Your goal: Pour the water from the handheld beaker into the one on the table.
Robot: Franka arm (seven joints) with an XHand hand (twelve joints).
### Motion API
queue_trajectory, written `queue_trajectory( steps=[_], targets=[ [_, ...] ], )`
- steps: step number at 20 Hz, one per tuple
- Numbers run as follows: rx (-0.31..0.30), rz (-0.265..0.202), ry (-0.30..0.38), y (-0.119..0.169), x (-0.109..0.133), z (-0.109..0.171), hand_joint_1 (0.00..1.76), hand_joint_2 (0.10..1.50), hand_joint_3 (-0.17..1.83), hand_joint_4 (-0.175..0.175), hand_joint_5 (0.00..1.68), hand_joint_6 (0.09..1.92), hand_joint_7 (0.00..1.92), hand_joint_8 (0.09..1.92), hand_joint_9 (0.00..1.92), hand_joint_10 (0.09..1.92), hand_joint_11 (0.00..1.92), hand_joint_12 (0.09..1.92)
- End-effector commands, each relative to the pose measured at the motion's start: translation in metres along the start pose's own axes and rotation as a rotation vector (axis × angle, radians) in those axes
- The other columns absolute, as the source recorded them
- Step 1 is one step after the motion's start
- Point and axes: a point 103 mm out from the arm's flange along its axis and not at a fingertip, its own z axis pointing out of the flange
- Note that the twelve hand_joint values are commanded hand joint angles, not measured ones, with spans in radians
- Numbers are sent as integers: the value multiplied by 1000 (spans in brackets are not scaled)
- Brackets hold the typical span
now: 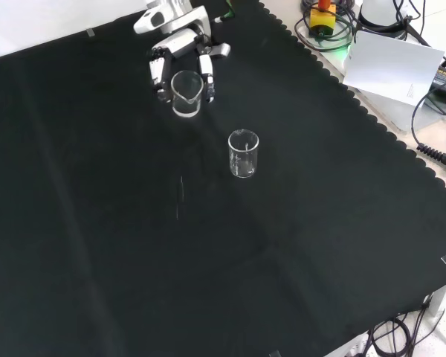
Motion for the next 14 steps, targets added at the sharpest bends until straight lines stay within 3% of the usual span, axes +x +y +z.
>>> queue_trajectory(
  steps=[1,9,14],
  targets=[
    [65,82,-97,-38,6,-7,1303,634,758,-175,1171,861,1230,842,1591,703,1198,742],
    [168,150,-249,-58,35,-15,1304,621,788,-175,1166,883,1226,865,1592,734,1200,754],
    [220,155,-294,-61,52,-7,1303,620,791,-175,1165,886,1225,869,1592,741,1201,759]
  ],
)
